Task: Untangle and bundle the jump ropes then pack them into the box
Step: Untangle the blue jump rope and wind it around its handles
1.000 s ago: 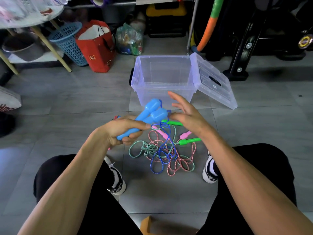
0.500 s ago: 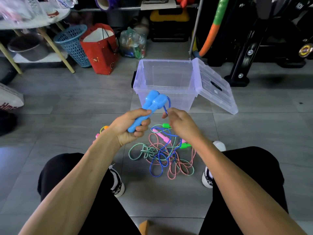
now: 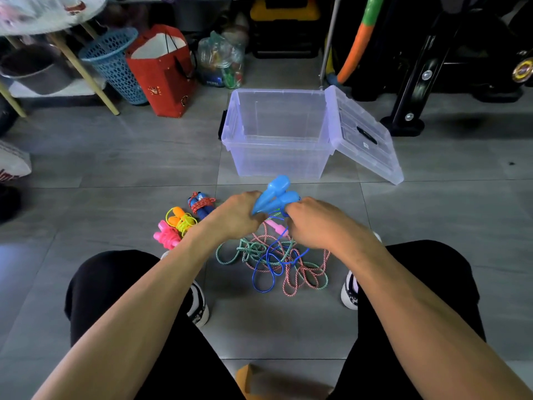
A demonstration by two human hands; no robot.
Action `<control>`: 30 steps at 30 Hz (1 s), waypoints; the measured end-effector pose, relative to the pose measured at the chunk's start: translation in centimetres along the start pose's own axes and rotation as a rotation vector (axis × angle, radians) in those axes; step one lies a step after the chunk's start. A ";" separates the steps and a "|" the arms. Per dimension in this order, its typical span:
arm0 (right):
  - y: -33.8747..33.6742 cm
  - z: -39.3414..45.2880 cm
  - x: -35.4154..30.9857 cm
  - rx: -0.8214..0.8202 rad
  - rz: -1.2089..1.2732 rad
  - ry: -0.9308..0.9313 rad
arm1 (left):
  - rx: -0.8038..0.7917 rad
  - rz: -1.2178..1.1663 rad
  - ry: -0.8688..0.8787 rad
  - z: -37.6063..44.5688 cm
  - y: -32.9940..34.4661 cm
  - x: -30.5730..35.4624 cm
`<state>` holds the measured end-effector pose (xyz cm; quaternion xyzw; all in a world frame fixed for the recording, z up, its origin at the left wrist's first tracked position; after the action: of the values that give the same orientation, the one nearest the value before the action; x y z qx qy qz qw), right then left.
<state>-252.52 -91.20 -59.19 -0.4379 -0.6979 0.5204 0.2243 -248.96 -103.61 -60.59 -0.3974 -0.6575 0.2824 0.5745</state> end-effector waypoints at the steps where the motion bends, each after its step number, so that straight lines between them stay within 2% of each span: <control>1: 0.0 0.0 0.1 -0.016 -0.001 -0.007 | -0.019 0.053 -0.007 0.0 0.3 0.0; 5: -0.2 0.0 0.3 -0.029 0.026 -0.032 | -0.098 0.278 -0.031 -0.3 0.9 0.4; 8: 0.2 0.2 0.4 -0.067 0.100 -0.039 | -0.120 0.295 -0.054 -0.5 1.3 0.3; 12: 0.1 0.5 1.5 -0.067 0.178 0.003 | -0.074 0.031 -0.123 -0.9 1.6 -0.3; 17: 1.1 0.0 1.7 -0.157 0.094 -0.016 | 0.111 -0.177 -0.223 -1.6 0.0 -1.6; 19: 1.8 -0.3 0.9 -0.158 0.039 -0.053 | 0.097 -0.112 -0.233 -1.7 0.0 -1.9; 22: 0.9 -0.7 -0.1 -0.075 0.018 -0.121 | 0.020 0.047 -0.199 -1.8 0.8 -1.2; 27: -1.2 -0.4 0.3 -0.061 0.223 -0.130 | -0.060 0.296 -0.142 -1.8 1.1 -0.4; 30: -1.0 -0.1 0.8 -0.106 0.315 -0.057 | -0.049 0.257 -0.178 -2.0 0.2 -1.5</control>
<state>-253.23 -90.49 -58.31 -0.5380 -0.6531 0.5241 0.0967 -246.93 -104.96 -61.25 -0.4654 -0.6563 0.3718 0.4631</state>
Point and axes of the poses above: each hand's wrist, its own z-axis towards the middle knuckle, its own y-axis out of the palm, x = y × z, the point moved 7 cm from there along z, towards the middle knuckle, and after that the axes turned 15 degrees about y, right-handed, at the moved point
